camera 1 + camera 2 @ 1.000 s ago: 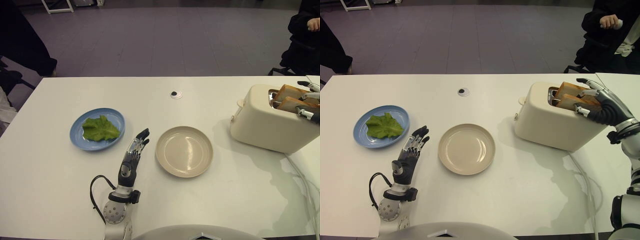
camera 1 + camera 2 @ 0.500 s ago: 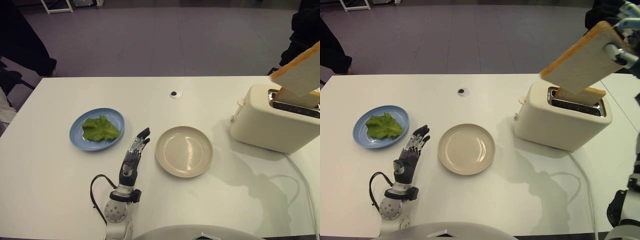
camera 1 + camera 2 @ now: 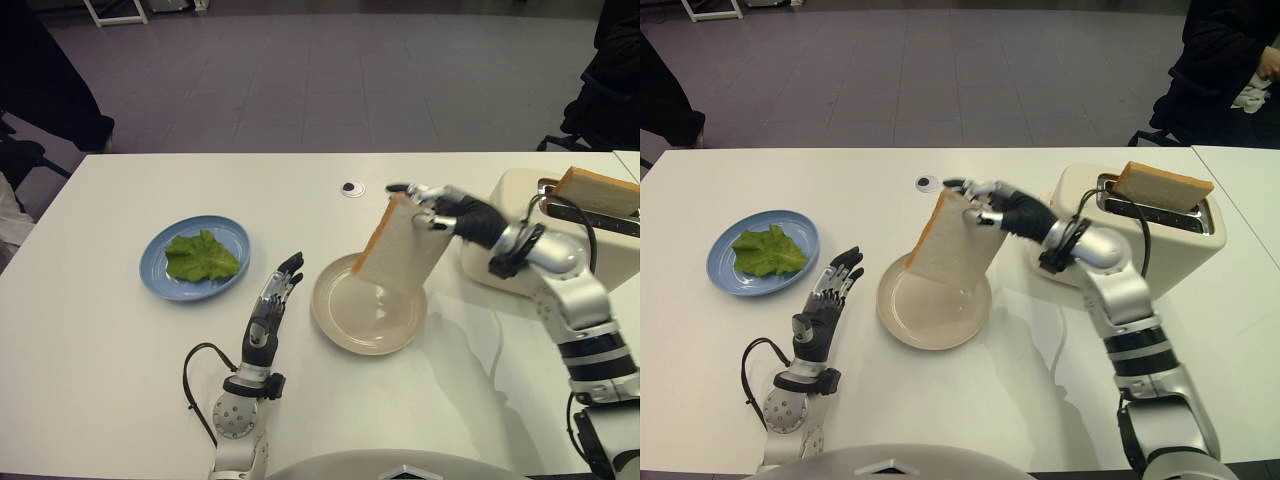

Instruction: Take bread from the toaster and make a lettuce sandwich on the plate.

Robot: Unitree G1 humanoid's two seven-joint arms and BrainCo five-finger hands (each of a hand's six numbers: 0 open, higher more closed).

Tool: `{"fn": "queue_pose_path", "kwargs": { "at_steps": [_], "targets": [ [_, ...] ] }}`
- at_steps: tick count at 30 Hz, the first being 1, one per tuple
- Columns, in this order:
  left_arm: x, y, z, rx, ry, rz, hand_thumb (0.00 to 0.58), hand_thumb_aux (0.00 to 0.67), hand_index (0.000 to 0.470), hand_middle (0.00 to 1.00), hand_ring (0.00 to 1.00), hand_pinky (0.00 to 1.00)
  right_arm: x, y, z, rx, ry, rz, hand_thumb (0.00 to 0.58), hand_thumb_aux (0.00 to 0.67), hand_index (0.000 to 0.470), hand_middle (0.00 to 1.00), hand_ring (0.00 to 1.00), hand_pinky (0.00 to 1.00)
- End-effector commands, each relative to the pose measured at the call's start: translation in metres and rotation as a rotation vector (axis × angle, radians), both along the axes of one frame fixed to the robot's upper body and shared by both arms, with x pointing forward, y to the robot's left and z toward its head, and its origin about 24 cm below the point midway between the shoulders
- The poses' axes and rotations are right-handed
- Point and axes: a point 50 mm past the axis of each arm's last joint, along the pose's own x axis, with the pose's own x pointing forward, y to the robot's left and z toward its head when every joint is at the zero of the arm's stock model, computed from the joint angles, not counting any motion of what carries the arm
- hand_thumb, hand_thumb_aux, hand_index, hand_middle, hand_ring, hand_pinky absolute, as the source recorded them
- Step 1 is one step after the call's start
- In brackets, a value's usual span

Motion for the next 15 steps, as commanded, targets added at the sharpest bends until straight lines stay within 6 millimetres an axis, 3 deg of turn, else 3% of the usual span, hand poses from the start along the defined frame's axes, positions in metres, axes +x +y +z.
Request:
{"fn": "queue_pose_path", "kwargs": {
  "at_steps": [1, 4, 8, 9, 10, 11, 15],
  "targets": [
    [0.001, -0.002, -0.002, 0.013, 0.011, -0.015, 0.0, 0.0, 0.0, 0.0, 0.0, 0.0, 0.001, 0.011, -0.037, -0.108, 0.092, 0.001, 0.58, 0.67, 0.47, 0.0, 0.0, 0.0],
    [0.002, -0.003, -0.001, 0.015, 0.009, -0.021, 0.0, 0.0, 0.0, 0.0, 0.0, 0.0, 0.003, 0.011, -0.055, -0.192, 0.109, -0.01, 0.58, 0.67, 0.47, 0.0, 0.0, 0.0],
    [0.001, -0.003, 0.0, 0.016, 0.007, -0.023, 0.0, 0.0, 0.0, 0.0, 0.0, 0.0, 0.007, 0.012, -0.059, -0.23, 0.049, -0.035, 0.574, 0.602, 0.422, 0.0, 0.0, 0.0],
    [0.001, -0.003, 0.001, 0.017, 0.006, -0.022, 0.0, 0.0, 0.0, 0.0, 0.0, 0.0, 0.007, 0.013, -0.059, -0.233, 0.03, -0.038, 0.494, 0.413, 0.289, 0.0, 0.0, 0.0],
    [0.001, -0.003, 0.001, 0.019, 0.005, -0.021, 0.0, 0.0, 0.0, 0.0, 0.0, 0.0, 0.007, 0.015, -0.059, -0.238, 0.009, -0.037, 0.194, 0.123, 0.087, 0.0, 0.0, 0.0],
    [0.0, -0.002, 0.001, 0.021, 0.005, -0.02, 0.0, 0.0, 0.0, 0.0, 0.0, 0.0, 0.007, 0.017, -0.059, -0.238, -0.009, -0.037, 0.0, 0.0, 0.0, 0.0, 0.0, 0.0],
    [0.003, 0.01, 0.008, 0.044, -0.008, 0.048, 0.0, 0.0, 0.0, 0.0, 0.0, 0.0, 0.008, 0.02, -0.048, -0.188, -0.091, -0.057, 0.0, 0.0, 0.0, 0.0, 0.0, 0.0]
  ]
}}
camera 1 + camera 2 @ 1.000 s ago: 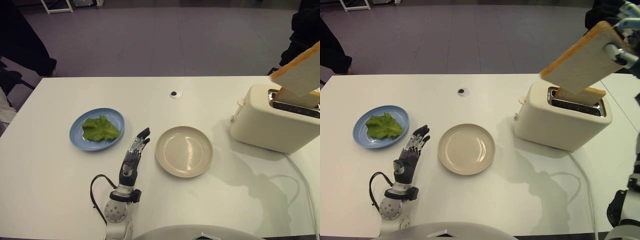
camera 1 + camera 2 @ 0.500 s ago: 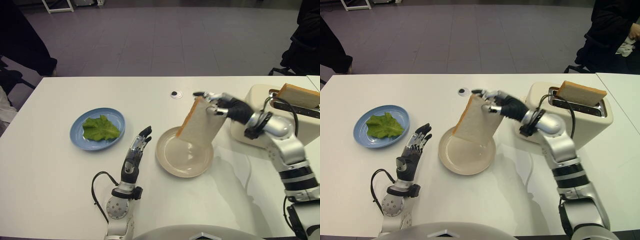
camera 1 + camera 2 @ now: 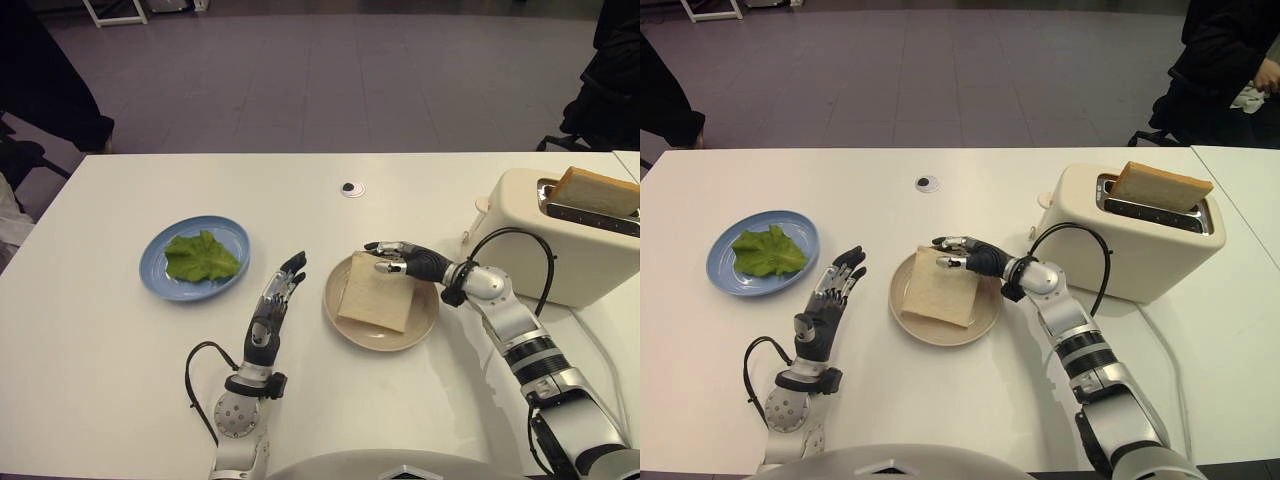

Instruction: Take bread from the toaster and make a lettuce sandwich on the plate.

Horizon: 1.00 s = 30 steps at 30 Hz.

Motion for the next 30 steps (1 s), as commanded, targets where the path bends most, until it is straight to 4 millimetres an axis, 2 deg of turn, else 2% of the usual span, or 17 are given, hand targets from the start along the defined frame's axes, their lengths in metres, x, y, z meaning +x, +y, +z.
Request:
{"fn": "queue_pose_path", "kwargs": {
  "at_steps": [1, 3, 6, 9, 12, 14, 17, 18, 19, 20, 21, 23, 25, 27, 30],
  "targets": [
    [0.004, 0.017, 0.008, 0.068, 0.007, 0.083, 0.0, 0.0, 0.0, 0.0, 0.0, 0.0, 0.003, -0.001, 0.013, 0.048, -0.088, -0.023, 0.0, 0.0, 0.0, 0.0, 0.0, 0.0],
    [0.009, 0.029, 0.019, 0.171, -0.004, 0.125, 0.0, 0.0, 0.0, 0.0, 0.0, 0.0, 0.003, -0.005, 0.02, 0.091, -0.116, -0.039, 0.0, 0.0, 0.0, 0.0, 0.0, 0.0],
    [0.021, 0.053, 0.055, 0.429, -0.088, 0.184, 0.0, 0.0, 0.0, 0.0, 0.0, 0.0, -0.005, -0.015, 0.032, 0.151, -0.173, -0.049, 0.0, 0.0, 0.0, 0.0, 0.0, 0.0],
    [0.042, 0.093, 0.084, 0.843, -0.11, 0.309, 0.0, 0.0, 0.0, 0.0, 0.0, 0.0, -0.021, -0.02, 0.042, 0.188, -0.233, 0.02, 0.0, 0.0, 0.0, 0.0, 0.0, 0.0],
    [0.054, 0.134, 0.095, 1.12, -0.042, 0.427, 0.0, 0.0, 0.0, 0.0, 0.0, 0.0, -0.036, -0.022, 0.049, 0.234, -0.278, 0.089, 0.0, 0.0, 0.0, 0.0, 0.0, 0.0],
    [0.063, 0.159, 0.091, 1.359, 0.019, 0.483, 0.0, 0.0, 0.0, 0.0, 0.0, 0.0, -0.042, -0.024, 0.05, 0.256, -0.292, 0.109, 0.0, 0.0, 0.0, 0.0, 0.0, 0.0],
    [0.078, 0.199, 0.07, 1.609, 0.167, 0.516, 0.0, 0.0, 0.0, 0.0, 0.0, 0.0, -0.05, -0.025, 0.043, 0.284, -0.276, 0.117, 0.0, 0.0, 0.0, 0.0, 0.0, 0.0],
    [0.082, 0.207, 0.062, 1.641, 0.207, 0.514, 0.023, 0.013, 0.009, 0.0, 0.0, 0.0, -0.052, -0.025, 0.04, 0.29, -0.271, 0.114, 0.0, 0.0, 0.0, 0.0, 0.0, 0.0],
    [0.086, 0.211, 0.053, 1.645, 0.242, 0.509, 0.108, 0.066, 0.046, 0.0, 0.0, 0.0, -0.053, -0.025, 0.039, 0.297, -0.267, 0.111, 0.0, 0.0, 0.0, 0.0, 0.0, 0.0],
    [0.088, 0.213, 0.044, 1.647, 0.271, 0.498, 0.116, 0.071, 0.05, 0.0, 0.0, 0.0, -0.054, -0.025, 0.038, 0.304, -0.265, 0.108, 0.0, 0.0, 0.0, 0.0, 0.0, 0.0],
    [0.091, 0.214, 0.037, 1.65, 0.286, 0.489, 0.194, 0.123, 0.087, 0.0, 0.0, 0.0, -0.055, -0.026, 0.038, 0.311, -0.265, 0.106, 0.0, 0.0, 0.0, 0.0, 0.0, 0.0],
    [0.095, 0.214, 0.027, 1.658, 0.297, 0.479, 0.205, 0.131, 0.092, 0.0, 0.0, 0.0, -0.055, -0.026, 0.038, 0.321, -0.263, 0.106, 0.0, 0.0, 0.0, 0.0, 0.0, 0.0],
    [0.1, 0.211, 0.02, 1.673, 0.295, 0.473, 0.12, 0.074, 0.052, 0.0, 0.0, 0.0, -0.054, -0.025, 0.038, 0.33, -0.26, 0.111, 0.0, 0.0, 0.0, 0.0, 0.0, 0.0],
    [0.106, 0.205, 0.015, 1.681, 0.277, 0.457, 0.136, 0.084, 0.059, 0.0, 0.0, 0.0, -0.055, -0.024, 0.038, 0.337, -0.258, 0.116, 0.0, 0.0, 0.0, 0.0, 0.0, 0.0],
    [0.112, 0.195, 0.011, 1.684, 0.246, 0.428, 0.201, 0.129, 0.09, 0.0, 0.0, 0.0, -0.056, -0.024, 0.038, 0.345, -0.258, 0.118, 0.0, 0.0, 0.0, 0.0, 0.0, 0.0]
  ]
}}
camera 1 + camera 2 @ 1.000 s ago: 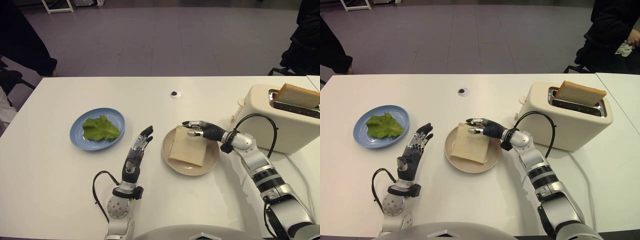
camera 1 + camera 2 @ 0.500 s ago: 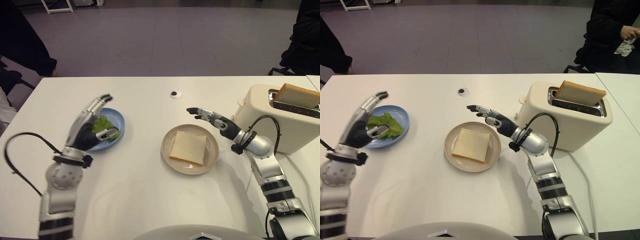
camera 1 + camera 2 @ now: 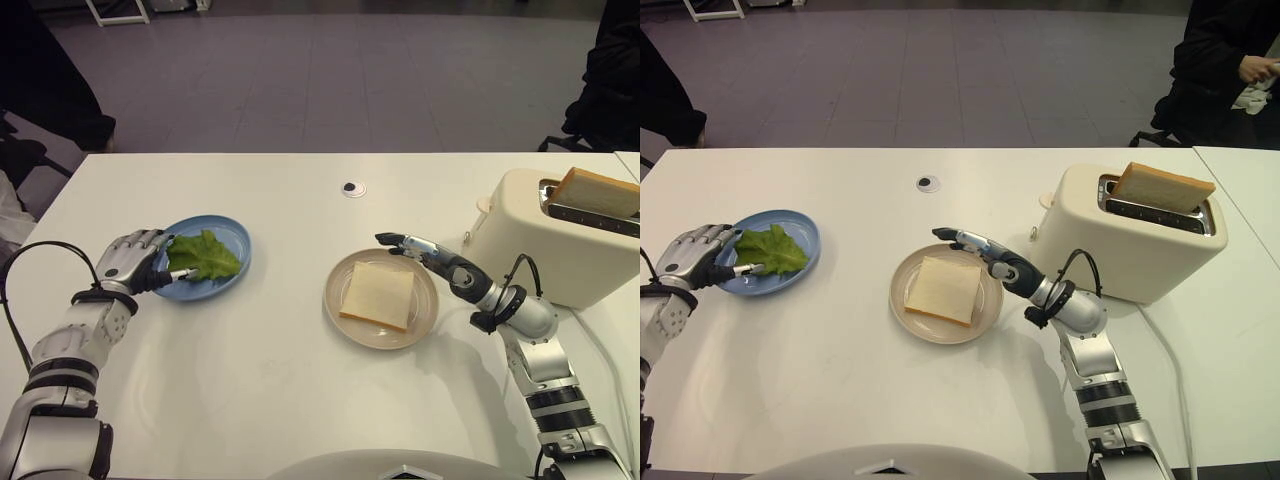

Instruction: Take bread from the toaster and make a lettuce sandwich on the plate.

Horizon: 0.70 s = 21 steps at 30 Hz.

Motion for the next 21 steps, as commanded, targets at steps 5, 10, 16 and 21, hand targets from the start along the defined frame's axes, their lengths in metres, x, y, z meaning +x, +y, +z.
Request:
{"fn": "queue_pose_path", "kwargs": {
  "at_steps": [5, 10, 16, 21],
  "targets": [
    [0.005, -0.01, -0.007, 0.032, 0.006, -0.067, 0.128, 0.079, 0.055, 0.0, 0.0, 0.0, -0.002, 0.0, 0.0, 0.019, 0.002, 0.006, 0.0, 0.0, 0.0, 0.0, 0.0, 0.0],
    [0.009, -0.019, -0.003, 0.035, -0.021, -0.118, 0.183, 0.116, 0.081, 0.0, 0.0, 0.0, -0.004, 0.001, -0.001, 0.025, 0.008, 0.008, 0.0, 0.0, 0.0, 0.0, 0.0, 0.0],
    [0.006, -0.025, -0.019, 0.034, 0.048, -0.134, 0.485, 0.399, 0.28, 0.0, 0.0, 0.0, -0.003, 0.002, 0.0, 0.028, 0.007, 0.013, 0.0, 0.0, 0.0, 0.0, 0.0, 0.0],
    [0.0, -0.022, -0.03, 0.027, 0.118, -0.12, 0.58, 0.67, 0.47, 0.0, 0.0, 0.0, -0.003, 0.002, 0.0, 0.033, 0.005, 0.013, 0.0, 0.0, 0.0, 0.0, 0.0, 0.0]
  ]
}}
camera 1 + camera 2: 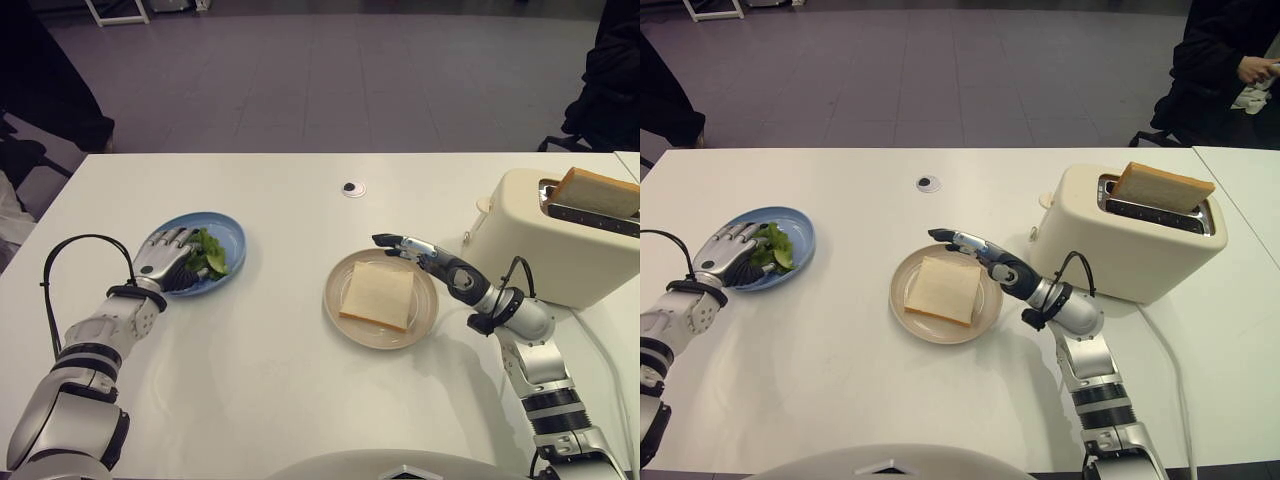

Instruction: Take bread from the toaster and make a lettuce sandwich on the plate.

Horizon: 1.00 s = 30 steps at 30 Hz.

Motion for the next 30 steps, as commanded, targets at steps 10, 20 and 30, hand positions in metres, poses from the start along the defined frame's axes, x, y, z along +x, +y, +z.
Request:
{"fn": "queue_pose_path", "kwargs": {
  "at_steps": [10, 20, 30],
  "targets": [
    [-0.01, 0.001, -0.003, -0.062, 0.014, -0.028, 0.58, 0.67, 0.47, 0.0, 0.0, 0.0, 0.001, -0.002, 0.001, 0.013, -0.002, -0.012, 0.0, 0.0, 0.0, 0.0, 0.0, 0.0],
    [-0.017, -0.084, 0.094, -0.146, -0.381, -0.334, 0.58, 0.67, 0.47, 0.0, 0.0, 0.0, 0.009, -0.036, 0.021, 0.192, -0.079, -0.181, 0.0, 0.0, 0.0, 0.0, 0.0, 0.0],
    [-0.014, -0.238, 0.048, -0.335, -0.208, -0.679, 0.58, 0.67, 0.47, 0.0, 0.0, 0.0, 0.018, -0.044, 0.023, 0.244, -0.091, -0.22, 0.0, 0.0, 0.0, 0.0, 0.0, 0.0]
  ]
}}
